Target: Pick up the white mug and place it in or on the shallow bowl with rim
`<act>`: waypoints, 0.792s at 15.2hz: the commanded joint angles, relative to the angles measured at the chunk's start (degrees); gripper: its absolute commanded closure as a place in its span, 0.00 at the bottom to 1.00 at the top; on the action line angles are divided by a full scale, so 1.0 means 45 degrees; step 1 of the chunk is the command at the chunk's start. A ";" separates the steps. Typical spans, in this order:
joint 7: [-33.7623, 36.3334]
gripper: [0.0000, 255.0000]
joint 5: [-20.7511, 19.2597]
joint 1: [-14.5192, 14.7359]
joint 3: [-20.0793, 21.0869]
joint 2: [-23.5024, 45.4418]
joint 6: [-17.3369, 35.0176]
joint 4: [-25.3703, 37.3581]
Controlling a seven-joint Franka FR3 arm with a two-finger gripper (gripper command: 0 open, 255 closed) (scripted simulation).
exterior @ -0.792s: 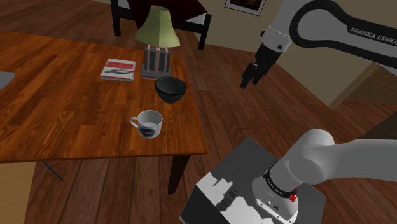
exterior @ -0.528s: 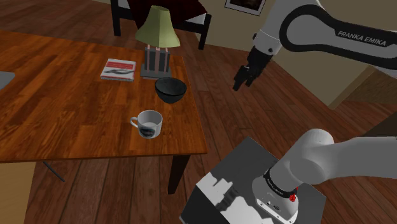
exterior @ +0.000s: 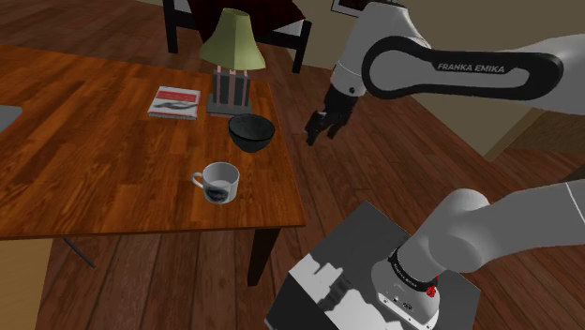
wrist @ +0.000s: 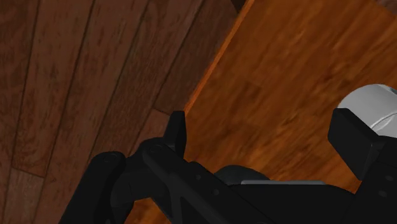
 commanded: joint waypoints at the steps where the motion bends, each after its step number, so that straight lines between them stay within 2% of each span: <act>1: 0.0314 0.00 0.0117 0.0112 0.0307 0.0702 0.0688 0.0081; 7: 0.1376 0.00 0.0142 0.0366 0.1243 0.3234 0.2493 0.0953; 12: 0.2407 0.00 -0.0288 0.0542 0.1915 0.5515 0.3693 0.2124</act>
